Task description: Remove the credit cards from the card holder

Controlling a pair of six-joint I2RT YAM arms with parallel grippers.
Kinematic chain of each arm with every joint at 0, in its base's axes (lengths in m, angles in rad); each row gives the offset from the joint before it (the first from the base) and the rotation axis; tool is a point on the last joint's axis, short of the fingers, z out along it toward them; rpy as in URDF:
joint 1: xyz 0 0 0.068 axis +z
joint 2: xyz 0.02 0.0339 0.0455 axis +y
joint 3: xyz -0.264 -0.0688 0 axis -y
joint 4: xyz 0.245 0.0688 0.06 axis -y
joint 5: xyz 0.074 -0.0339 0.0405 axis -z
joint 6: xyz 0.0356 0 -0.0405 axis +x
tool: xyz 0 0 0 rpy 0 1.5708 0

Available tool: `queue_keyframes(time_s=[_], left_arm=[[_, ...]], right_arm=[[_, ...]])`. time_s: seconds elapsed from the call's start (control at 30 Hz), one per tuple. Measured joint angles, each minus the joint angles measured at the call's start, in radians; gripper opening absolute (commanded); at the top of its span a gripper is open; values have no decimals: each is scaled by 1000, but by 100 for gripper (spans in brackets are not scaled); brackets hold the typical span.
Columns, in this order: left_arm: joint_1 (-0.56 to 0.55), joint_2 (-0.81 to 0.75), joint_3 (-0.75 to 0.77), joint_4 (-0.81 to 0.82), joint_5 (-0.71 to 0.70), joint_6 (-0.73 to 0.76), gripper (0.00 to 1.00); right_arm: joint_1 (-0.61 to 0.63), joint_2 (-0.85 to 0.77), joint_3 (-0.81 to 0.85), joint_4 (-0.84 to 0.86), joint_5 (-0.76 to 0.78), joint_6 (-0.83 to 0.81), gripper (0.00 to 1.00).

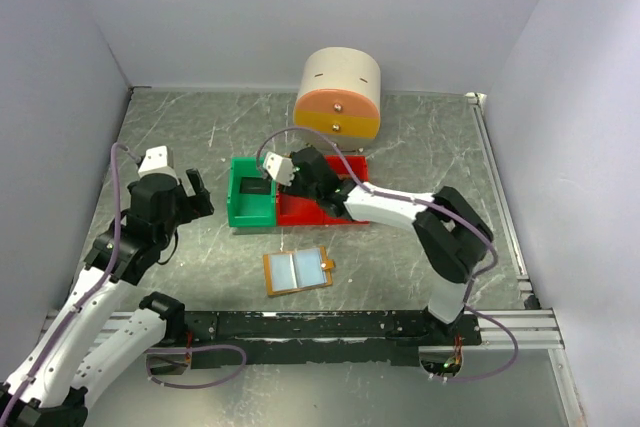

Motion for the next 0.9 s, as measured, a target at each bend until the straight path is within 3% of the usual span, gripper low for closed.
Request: queue_keyframes(time_s=[0.13,0.33,0.43,0.6,0.77,0.9], left_arm=[[0,12,0,0,6,0,99],[0,47,-6,13,90,16,97],[0,91,-6,18,166,19,94],[0,184,-34,54,398,-13,85],[-13,231,-156,146,657,-100,81],[-72,254,-224,182,744,-153,79]], right_arm=[[1,-147,-56,19,-9,166,53],[0,-404,-205,-25,-71,713,49],[1,-462,-262,-90,-156,987,49],[35,-569,-520,-98,-274,1349,48],[105,-640,-690,-90,-322,1563,47],[123,-632,-701,-66,-321,1643,44]])
